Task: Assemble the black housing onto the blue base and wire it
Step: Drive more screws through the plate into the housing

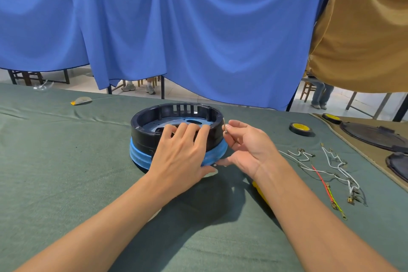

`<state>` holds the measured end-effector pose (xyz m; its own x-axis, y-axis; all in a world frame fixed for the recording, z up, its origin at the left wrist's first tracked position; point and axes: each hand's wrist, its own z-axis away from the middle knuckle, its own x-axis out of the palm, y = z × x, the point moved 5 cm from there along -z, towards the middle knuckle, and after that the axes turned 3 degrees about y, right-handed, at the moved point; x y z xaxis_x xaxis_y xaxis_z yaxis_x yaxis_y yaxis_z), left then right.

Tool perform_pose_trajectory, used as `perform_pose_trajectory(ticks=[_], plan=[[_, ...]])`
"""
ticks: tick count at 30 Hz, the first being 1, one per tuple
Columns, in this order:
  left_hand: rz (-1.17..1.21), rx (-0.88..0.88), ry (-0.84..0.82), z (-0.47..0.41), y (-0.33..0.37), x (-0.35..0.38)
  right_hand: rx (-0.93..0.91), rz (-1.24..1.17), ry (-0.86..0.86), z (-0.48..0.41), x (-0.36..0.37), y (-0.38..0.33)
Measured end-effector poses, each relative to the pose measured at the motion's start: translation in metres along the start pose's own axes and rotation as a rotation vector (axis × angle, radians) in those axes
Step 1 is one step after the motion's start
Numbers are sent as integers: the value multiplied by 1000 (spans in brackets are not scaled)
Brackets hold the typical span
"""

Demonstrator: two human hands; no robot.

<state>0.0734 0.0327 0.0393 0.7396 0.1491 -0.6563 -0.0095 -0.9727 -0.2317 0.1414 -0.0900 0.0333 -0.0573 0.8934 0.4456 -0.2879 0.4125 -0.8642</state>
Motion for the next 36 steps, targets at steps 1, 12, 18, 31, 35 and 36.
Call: perform_pose_trajectory(ticks=[1,12,18,31,35,36], plan=[[-13,7,-13,0,0,0,-4,-10,-1,0,-1,-1],[0,-28,101,-10,-7,-12,-10,-21,12,6,-4,-14],[111,-199,191,-25,-21,-37,-185,-19,-48,23,-6,-43],[770,-742,134,-54,-81,-114,-557,224,-96,84,21,-97],[1091,-843,78,-48,-95,-127,-656,300,-99,101,32,-112],[1158,-862,47,-46,-97,-132,-673,323,-100,105,35,-114]])
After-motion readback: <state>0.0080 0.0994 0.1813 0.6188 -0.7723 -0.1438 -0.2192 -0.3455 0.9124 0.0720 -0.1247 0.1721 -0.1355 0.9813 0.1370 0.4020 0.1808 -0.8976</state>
